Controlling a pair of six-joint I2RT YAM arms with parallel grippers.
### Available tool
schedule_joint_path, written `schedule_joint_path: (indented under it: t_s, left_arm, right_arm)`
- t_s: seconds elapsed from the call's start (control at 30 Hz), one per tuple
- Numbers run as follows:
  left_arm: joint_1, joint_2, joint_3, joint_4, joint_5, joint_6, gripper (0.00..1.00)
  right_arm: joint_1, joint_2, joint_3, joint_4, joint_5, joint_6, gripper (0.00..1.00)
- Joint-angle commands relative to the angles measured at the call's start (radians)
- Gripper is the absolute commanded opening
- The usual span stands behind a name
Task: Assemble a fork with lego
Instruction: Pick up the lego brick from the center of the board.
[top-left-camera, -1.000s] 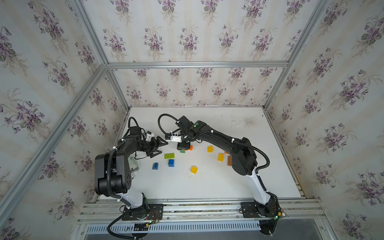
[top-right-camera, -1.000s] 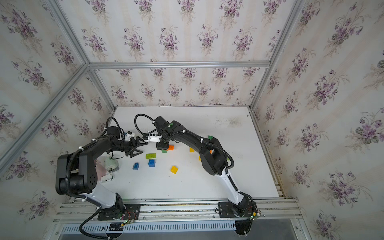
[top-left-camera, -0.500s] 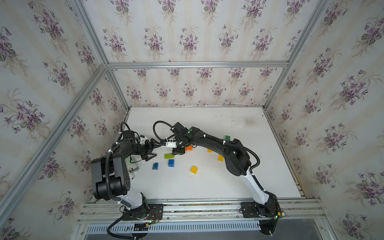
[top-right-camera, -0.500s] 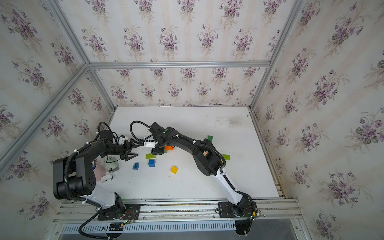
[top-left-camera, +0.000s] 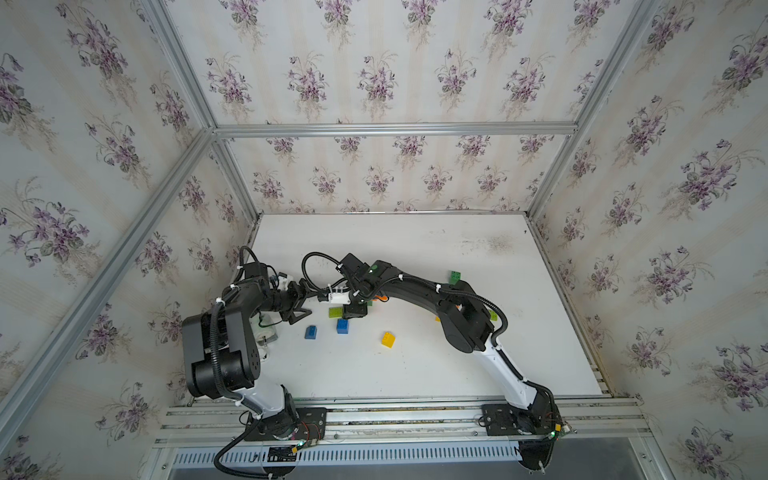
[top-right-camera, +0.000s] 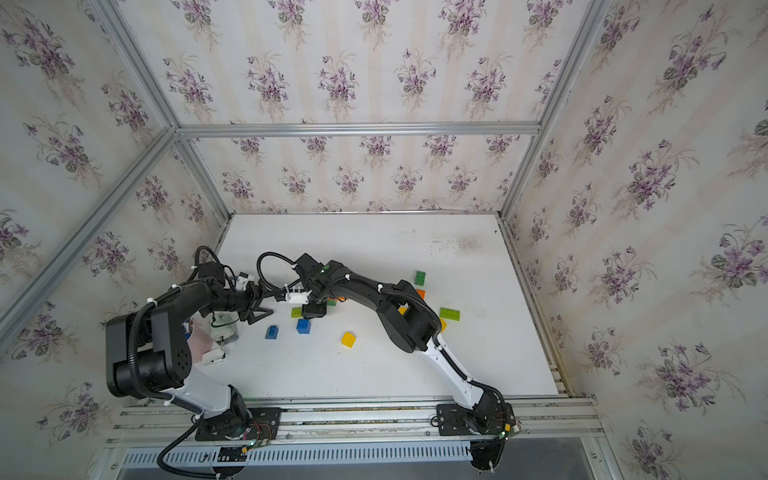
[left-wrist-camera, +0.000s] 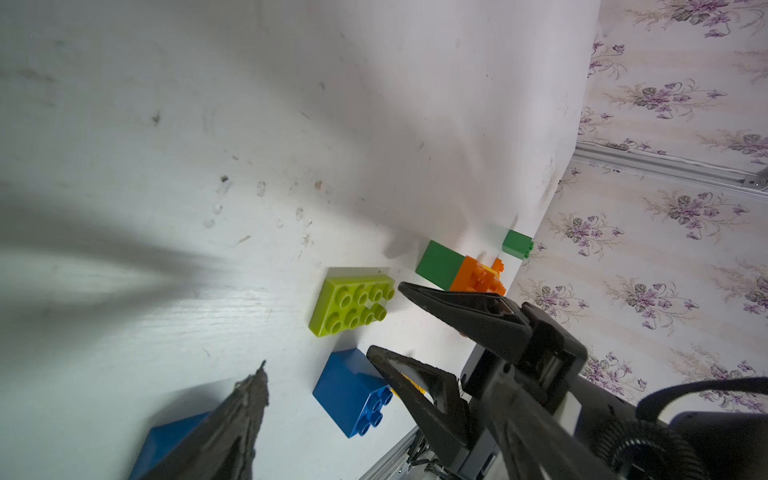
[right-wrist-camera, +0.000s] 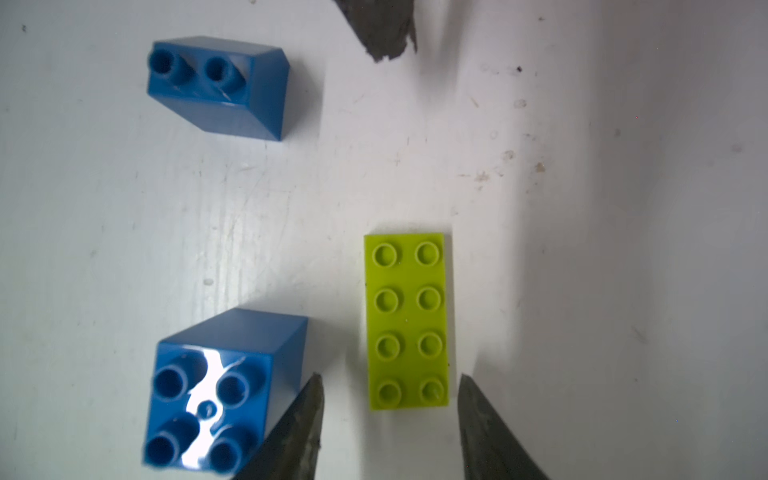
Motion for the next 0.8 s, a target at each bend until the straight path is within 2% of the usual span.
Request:
schedule_joint_path:
  t_s: [0.0,0.5,0.77]
  left_arm:
    - [0.001,0.001,0.002,0.009,0.001,0.01,0.86]
    - [0.002,0.001,-0.002,0.019,0.005,0.01,0.86]
    - [0.004,0.001,-0.004,0.022,0.006,0.014,0.86]
  right_arm:
    - [0.003,0.019,0.011,-0.024,0.011,0.005,0.5]
    - [0.009,0.057,0.053,-0.027,0.053,0.05,0.46]
    - [0.01,0.075,0.075,-0.057,0.06,0.047,0.35]
